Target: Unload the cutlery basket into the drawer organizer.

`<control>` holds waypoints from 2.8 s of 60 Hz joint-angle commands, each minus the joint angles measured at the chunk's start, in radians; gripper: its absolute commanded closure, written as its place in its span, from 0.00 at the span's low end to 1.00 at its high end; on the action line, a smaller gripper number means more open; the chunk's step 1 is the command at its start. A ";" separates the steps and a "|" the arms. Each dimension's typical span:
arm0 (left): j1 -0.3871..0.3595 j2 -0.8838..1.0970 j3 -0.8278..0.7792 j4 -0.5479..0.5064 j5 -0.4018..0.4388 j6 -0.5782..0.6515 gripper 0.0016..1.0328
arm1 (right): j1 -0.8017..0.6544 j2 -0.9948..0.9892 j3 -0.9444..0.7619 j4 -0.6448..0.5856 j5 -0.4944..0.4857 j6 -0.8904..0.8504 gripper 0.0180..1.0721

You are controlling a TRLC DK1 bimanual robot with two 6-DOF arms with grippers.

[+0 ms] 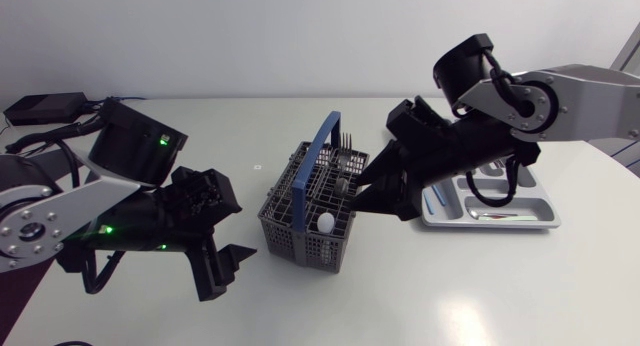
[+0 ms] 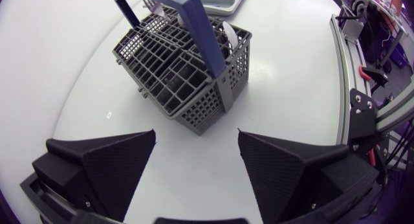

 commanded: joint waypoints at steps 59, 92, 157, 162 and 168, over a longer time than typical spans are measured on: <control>-0.027 -0.013 -0.021 -0.012 -0.002 0.032 0.05 | 0.164 0.141 0.031 0.056 0.082 -0.023 0.87; -0.044 0.000 -0.023 -0.009 -0.002 0.026 0.05 | 0.142 -0.069 0.019 0.053 0.004 0.063 0.95; -0.084 0.005 -0.020 -0.008 -0.018 0.011 0.04 | -0.504 -0.261 -0.271 0.192 0.452 0.114 0.95; -0.084 0.005 -0.021 -0.008 -0.018 0.011 0.04 | -0.534 -0.211 -0.288 0.235 0.498 0.111 0.95; -0.082 0.003 -0.021 -0.008 -0.019 0.011 0.04 | -0.554 -0.161 -0.300 0.292 0.560 0.112 0.95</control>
